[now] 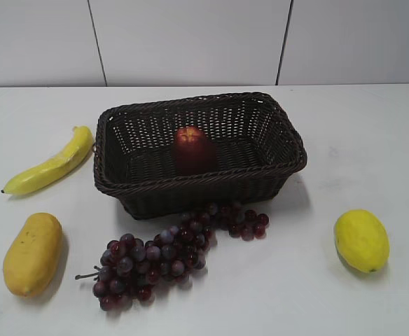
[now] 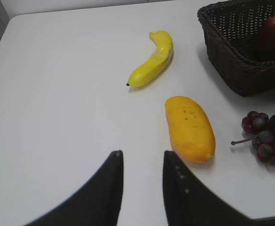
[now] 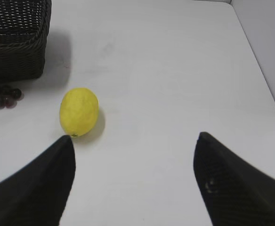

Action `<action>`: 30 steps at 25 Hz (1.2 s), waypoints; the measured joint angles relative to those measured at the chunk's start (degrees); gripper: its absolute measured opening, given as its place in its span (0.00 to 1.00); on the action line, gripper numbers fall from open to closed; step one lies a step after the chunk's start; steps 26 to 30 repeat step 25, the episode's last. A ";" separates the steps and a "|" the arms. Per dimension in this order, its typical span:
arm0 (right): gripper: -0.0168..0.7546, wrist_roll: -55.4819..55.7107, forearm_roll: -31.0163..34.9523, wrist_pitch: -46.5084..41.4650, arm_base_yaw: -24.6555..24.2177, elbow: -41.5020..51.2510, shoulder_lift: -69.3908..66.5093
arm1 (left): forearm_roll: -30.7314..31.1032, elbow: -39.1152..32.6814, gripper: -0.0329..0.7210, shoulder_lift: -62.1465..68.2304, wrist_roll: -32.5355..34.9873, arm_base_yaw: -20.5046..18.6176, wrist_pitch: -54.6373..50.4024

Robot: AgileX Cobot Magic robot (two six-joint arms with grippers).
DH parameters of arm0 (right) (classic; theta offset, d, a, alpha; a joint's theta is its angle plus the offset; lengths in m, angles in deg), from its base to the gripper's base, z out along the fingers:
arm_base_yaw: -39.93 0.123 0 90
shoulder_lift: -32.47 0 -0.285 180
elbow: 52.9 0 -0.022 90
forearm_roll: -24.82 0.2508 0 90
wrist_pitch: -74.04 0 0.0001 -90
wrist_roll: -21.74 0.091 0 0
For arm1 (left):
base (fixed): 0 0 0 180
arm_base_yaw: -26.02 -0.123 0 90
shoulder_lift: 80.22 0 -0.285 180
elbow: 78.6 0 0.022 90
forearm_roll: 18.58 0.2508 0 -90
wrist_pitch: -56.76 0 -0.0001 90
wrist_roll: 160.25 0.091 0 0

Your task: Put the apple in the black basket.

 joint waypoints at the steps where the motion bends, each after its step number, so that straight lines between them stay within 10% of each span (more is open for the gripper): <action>1: 0.79 0.00 0.06 0.00 0.00 0.00 0.00 | 0.00 0.00 0.34 0.00 0.00 0.00 0.00; 30: 0.79 0.05 0.06 0.36 0.00 0.00 0.00 | 0.00 0.00 0.34 0.00 0.00 0.00 0.00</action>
